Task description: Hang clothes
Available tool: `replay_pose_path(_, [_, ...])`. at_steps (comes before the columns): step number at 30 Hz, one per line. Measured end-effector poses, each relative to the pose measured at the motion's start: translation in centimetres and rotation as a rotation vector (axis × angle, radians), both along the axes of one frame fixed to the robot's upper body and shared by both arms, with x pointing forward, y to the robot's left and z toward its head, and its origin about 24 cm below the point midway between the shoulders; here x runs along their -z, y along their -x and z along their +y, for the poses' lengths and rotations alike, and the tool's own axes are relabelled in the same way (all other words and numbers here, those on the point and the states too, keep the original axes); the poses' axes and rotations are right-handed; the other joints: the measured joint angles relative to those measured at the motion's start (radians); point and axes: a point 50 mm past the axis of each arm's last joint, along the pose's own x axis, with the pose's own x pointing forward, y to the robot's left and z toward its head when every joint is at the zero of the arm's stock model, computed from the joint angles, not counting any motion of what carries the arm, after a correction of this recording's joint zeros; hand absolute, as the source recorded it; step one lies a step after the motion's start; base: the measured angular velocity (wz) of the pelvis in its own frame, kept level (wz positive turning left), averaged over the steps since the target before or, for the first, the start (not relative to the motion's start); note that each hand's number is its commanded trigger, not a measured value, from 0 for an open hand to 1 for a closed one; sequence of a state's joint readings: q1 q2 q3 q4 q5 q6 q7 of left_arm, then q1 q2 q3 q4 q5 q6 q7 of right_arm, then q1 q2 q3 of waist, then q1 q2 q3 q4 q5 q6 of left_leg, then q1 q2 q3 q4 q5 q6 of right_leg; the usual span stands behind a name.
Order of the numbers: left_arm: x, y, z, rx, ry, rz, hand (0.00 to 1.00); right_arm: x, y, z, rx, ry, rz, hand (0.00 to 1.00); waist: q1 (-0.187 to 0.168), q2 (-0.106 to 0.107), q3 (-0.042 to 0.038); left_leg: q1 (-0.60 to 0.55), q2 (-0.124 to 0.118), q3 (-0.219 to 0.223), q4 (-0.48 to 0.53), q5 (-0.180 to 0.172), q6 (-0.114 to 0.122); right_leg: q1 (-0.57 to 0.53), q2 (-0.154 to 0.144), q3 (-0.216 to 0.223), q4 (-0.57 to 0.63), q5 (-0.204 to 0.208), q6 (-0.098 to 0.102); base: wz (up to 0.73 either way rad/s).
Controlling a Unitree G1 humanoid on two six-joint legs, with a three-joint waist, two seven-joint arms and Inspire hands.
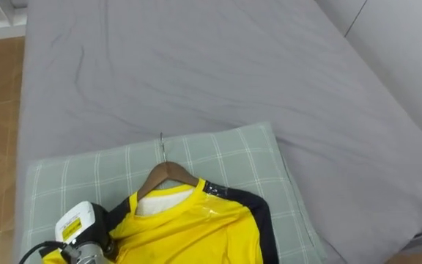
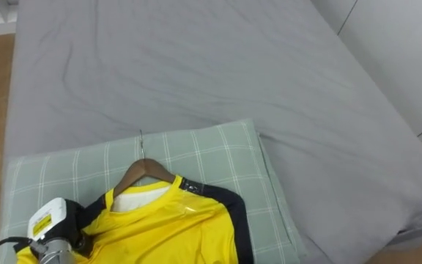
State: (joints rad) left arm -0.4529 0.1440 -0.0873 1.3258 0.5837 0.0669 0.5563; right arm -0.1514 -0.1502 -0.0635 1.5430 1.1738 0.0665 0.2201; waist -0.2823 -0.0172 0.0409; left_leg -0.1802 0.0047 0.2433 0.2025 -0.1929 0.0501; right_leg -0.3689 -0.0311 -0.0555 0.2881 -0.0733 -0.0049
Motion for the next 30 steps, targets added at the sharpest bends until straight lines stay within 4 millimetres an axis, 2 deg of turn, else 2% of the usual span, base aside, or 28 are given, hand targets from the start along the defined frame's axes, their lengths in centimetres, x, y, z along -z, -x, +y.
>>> replay_pose_path(11, [-0.13, -0.24, 0.09, 0.011, -0.005, 0.019, 1.0, -0.04, -0.16, 0.03, 0.0, -0.001, 0.003, 0.0, -0.008, 0.004, -0.0005, 0.001, -0.001, 0.001, 0.0, 0.0, 0.0, 0.0, -0.001, 0.001, 0.002, 0.0, 0.0, 0.0])
replay_pose_path(19, [-0.12, -0.23, 0.03, 0.011, -0.005, 0.016, 1.0, -0.05, -0.19, 0.02, -0.001, 0.0, 0.002, 0.0, -0.008, 0.019, -0.0004, 0.001, -0.001, 0.001, 0.001, 0.0, 0.0, 0.0, 0.0, 0.001, 0.002, 0.0, 0.0, 0.0])
replay_pose_path(24, [-0.16, -0.24, 0.11, 0.009, -0.01, 0.012, 1.0, -0.06, -0.22, 0.02, 0.001, 0.0, 0.001, 0.0, -0.007, 0.021, -0.0006, 0.001, -0.001, 0.0, 0.0, 0.0, 0.0, 0.0, 0.0, 0.0, 0.002, 0.0, 0.0, 0.0])
replay_pose_path(30, [-0.44, -0.55, -0.05, 0.011, -0.009, -0.02, 1.0, -0.06, -0.2, -0.16, 0.042, 0.009, 0.017, 0.0, 0.008, 0.02, -0.002, 0.002, -0.001, 0.001, 0.001, 0.0, 0.0, 0.001, 0.0, 0.001, 0.004, 0.0, 0.0, 0.0])
